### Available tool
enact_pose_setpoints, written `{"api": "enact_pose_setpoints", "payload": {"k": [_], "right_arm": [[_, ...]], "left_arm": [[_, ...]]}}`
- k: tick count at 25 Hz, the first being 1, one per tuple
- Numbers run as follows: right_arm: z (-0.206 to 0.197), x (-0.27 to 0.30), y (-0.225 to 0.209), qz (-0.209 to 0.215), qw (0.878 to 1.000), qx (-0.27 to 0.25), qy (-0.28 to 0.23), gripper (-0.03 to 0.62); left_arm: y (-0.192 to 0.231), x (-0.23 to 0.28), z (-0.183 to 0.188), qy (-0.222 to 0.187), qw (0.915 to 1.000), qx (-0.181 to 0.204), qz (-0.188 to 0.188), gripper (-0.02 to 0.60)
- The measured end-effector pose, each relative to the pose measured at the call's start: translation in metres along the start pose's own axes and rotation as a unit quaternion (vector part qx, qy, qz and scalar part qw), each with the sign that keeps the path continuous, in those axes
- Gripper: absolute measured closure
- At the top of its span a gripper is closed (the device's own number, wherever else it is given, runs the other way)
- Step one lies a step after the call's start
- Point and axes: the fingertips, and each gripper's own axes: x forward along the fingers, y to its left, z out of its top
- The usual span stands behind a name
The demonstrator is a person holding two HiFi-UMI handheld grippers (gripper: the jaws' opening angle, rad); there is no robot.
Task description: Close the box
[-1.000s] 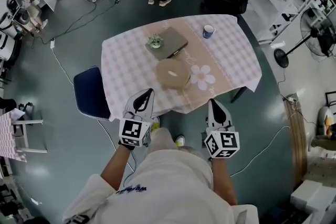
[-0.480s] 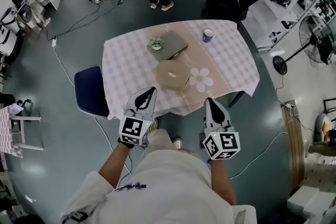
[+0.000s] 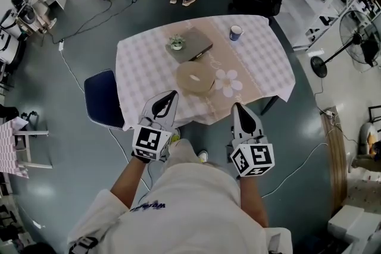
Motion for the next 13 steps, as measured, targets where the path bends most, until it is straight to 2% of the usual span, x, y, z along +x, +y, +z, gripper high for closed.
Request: {"api": "enact_pose_setpoints", "payload": {"k": [13], "right_arm": [[-0.0020, -0.0041, -0.0089, -0.001, 1.000, -0.001, 0.001, 0.591]], "left_arm": [[-0.0058, 0.0008, -0.0017, 0.003, 1.0000, -0.002, 0.004, 0.580]]}}
